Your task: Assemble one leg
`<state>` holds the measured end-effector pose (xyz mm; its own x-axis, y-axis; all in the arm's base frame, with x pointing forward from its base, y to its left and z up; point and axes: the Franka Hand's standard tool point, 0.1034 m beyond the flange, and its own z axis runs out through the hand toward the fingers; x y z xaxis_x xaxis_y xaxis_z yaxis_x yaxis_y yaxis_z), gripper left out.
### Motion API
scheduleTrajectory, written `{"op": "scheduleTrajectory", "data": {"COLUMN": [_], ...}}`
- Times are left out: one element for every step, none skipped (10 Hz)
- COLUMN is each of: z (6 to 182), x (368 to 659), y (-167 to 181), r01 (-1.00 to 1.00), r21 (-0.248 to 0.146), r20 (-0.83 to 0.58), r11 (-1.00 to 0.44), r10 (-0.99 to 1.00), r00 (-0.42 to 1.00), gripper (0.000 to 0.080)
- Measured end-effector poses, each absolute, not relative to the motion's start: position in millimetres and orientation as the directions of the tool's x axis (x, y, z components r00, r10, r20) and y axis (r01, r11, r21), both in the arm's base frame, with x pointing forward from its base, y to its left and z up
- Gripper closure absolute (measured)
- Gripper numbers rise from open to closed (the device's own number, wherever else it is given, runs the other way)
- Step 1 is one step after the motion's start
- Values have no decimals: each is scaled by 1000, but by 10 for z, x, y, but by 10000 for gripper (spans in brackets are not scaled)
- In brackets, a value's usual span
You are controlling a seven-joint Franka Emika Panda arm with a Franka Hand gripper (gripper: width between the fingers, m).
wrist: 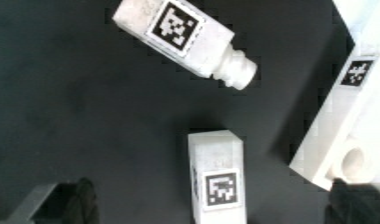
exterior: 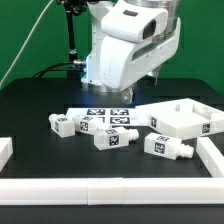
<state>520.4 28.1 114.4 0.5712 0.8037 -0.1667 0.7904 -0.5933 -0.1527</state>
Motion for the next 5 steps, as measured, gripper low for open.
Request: {"op": "scheduleTrajectory", "data": {"z": [1147, 1148, 1147, 1130, 1070], "x": [5192, 5192, 5192, 5200, 5241], "y": [278, 278, 278, 281, 296], "r01": [791, 791, 791, 794, 809], "r21": [-162, -162, -162, -161, -148], "r20": [-173, -174, -174, -169, -149], "r11": [-589, -589, -590, -586, -569], "r10": [806, 806, 806, 809, 822], "r00": [565, 565, 565, 563, 550], "gripper": [150, 150, 150, 150, 150]}}
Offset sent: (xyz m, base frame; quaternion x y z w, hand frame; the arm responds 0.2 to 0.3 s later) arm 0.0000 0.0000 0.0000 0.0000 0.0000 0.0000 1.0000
